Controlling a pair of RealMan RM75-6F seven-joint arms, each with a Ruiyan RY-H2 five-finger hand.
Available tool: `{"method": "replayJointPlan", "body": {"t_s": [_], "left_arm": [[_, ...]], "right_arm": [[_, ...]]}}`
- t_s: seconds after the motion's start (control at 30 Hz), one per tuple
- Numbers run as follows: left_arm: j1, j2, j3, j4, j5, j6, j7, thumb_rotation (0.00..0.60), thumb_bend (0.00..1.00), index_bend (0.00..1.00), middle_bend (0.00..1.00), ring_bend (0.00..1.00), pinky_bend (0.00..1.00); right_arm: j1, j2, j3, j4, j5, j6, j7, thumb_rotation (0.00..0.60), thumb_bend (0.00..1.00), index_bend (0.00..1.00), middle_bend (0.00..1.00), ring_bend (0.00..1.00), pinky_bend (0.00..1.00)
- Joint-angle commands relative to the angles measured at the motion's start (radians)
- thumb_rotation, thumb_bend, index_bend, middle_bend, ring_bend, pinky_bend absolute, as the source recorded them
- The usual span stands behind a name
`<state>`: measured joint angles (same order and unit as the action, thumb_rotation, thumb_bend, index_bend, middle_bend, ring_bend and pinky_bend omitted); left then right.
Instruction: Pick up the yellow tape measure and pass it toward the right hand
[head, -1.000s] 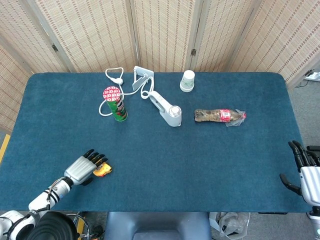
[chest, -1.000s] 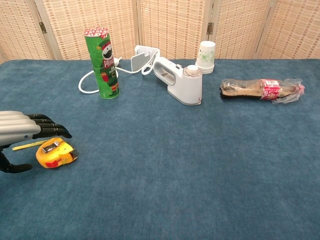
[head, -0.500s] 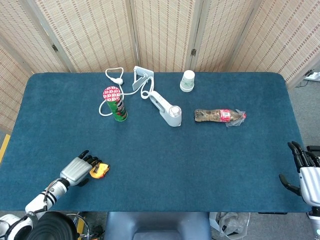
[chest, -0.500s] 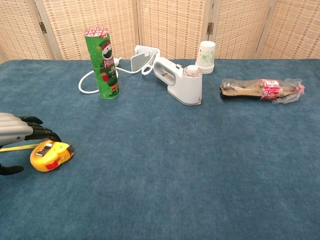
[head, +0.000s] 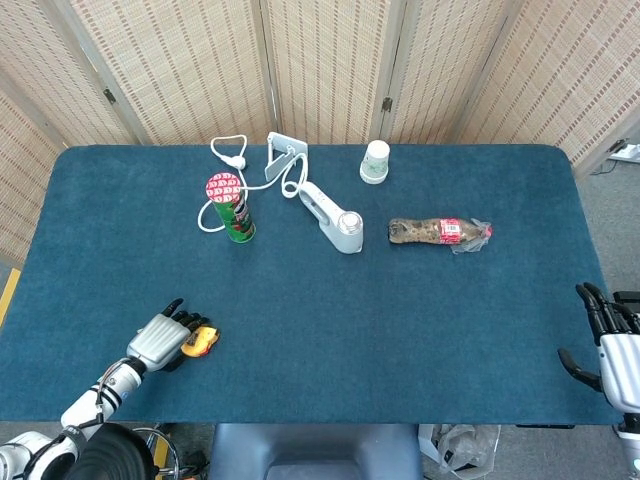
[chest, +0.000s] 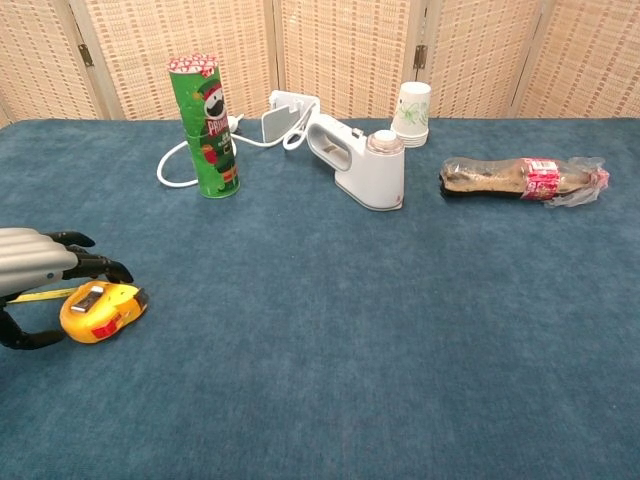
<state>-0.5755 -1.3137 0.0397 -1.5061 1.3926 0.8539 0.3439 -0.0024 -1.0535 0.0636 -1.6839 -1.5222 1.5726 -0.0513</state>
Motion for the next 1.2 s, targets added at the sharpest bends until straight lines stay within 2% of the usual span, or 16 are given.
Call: {"method": "replayJointPlan", "body": {"t_s": [0.03, 0.23, 0.47, 0.63, 0.73, 0.97, 1.2], "left_arm": [[0.002, -0.013, -0.002, 0.008, 0.001, 0.011, -0.009, 0.6, 0.41, 0.18, 0.23, 0.24, 0.09], [0.004, -0.043, -0.004, 0.039, 0.004, 0.025, -0.035, 0.6, 0.41, 0.24, 0.28, 0.29, 0.11], [0.015, -0.087, -0.01, 0.101, 0.044, 0.077, -0.115, 0.6, 0.41, 0.4, 0.4, 0.38, 0.15], [0.011, -0.08, -0.019, 0.107, 0.072, 0.104, -0.158, 0.6, 0.41, 0.43, 0.43, 0.4, 0.16], [0.007, -0.059, -0.033, 0.075, 0.08, 0.126, -0.175, 0.6, 0.41, 0.44, 0.44, 0.41, 0.16], [-0.008, 0.021, -0.073, -0.068, 0.076, 0.155, -0.171, 0.6, 0.41, 0.45, 0.46, 0.43, 0.17], [-0.022, 0.077, -0.116, -0.223, 0.05, 0.177, -0.122, 0.6, 0.41, 0.46, 0.47, 0.44, 0.17]], "right_arm": [[0.0, 0.0, 0.001, 0.0, 0.001, -0.001, 0.0, 0.6, 0.29, 0.03, 0.11, 0.27, 0.17], [0.002, 0.0, 0.001, -0.001, 0.005, -0.007, -0.003, 0.6, 0.29, 0.03, 0.11, 0.27, 0.17], [0.009, 0.001, 0.004, -0.004, 0.005, -0.015, -0.009, 0.6, 0.29, 0.03, 0.11, 0.27, 0.17], [0.039, 0.015, 0.001, -0.033, -0.029, -0.048, -0.009, 0.6, 0.29, 0.03, 0.11, 0.28, 0.17], [0.08, 0.035, 0.001, -0.068, -0.064, -0.096, -0.001, 0.6, 0.29, 0.05, 0.11, 0.28, 0.17], [0.227, 0.056, 0.043, -0.174, -0.12, -0.247, 0.003, 0.6, 0.29, 0.19, 0.15, 0.27, 0.17], [0.37, 0.027, 0.098, -0.25, -0.093, -0.396, 0.039, 0.6, 0.29, 0.26, 0.16, 0.21, 0.17]]}}
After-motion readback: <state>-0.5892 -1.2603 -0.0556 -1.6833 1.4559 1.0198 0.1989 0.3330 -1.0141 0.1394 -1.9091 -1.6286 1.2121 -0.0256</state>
